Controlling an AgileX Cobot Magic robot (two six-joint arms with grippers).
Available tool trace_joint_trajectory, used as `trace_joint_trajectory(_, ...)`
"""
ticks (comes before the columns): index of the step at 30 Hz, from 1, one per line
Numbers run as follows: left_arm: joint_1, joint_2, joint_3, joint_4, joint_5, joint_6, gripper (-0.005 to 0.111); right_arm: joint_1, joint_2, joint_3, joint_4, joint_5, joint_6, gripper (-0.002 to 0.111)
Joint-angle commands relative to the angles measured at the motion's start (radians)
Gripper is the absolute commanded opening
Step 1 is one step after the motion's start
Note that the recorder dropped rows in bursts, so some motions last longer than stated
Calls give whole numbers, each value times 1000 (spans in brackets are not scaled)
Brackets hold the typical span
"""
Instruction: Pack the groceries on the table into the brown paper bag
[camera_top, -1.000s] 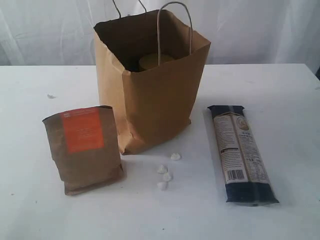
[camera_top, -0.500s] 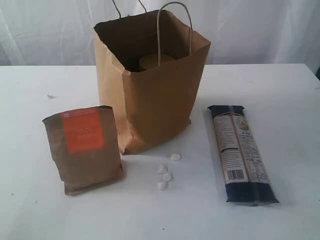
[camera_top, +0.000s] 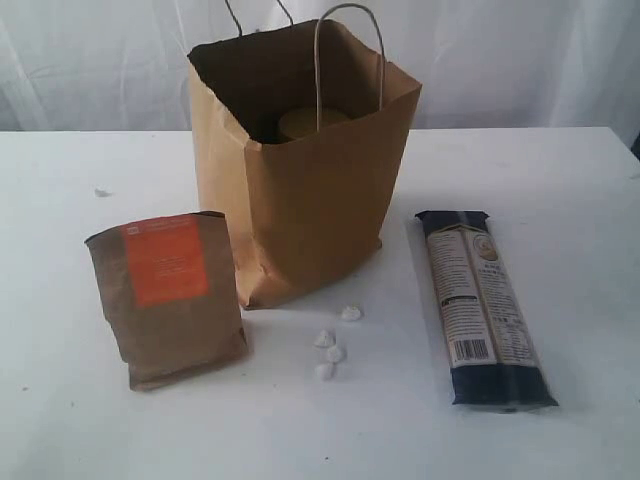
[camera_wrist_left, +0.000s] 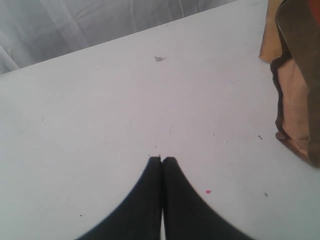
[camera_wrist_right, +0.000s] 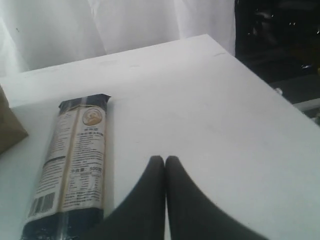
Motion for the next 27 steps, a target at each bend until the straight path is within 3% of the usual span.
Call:
trace_joint_trajectory(1, -4, -5, 2, 1, -6, 0, 0, 4, -3, 2, 78, -13, -9, 0)
trace_joint_trajectory(7, -4, -5, 2, 1, -6, 0, 0, 3, -3, 2, 73, -13, -9, 0)
trace_joint_trajectory(10, -4, -5, 2, 1, -73, -19, 0, 3, -3, 2, 73, -13, -9, 0)
trace_joint_trajectory(16, -4, -5, 2, 1, -555, -282, 0, 3, -3, 2, 73, -13, -9, 0)
trace_joint_trajectory(23, -4, -5, 2, 8, -1271, -310, 0, 3, -3, 2, 73, -13, -9, 0)
trace_joint_trajectory(27, -2, -6, -101, 75, -1266, -302, 0, 3, -3, 2, 73, -13, -9, 0)
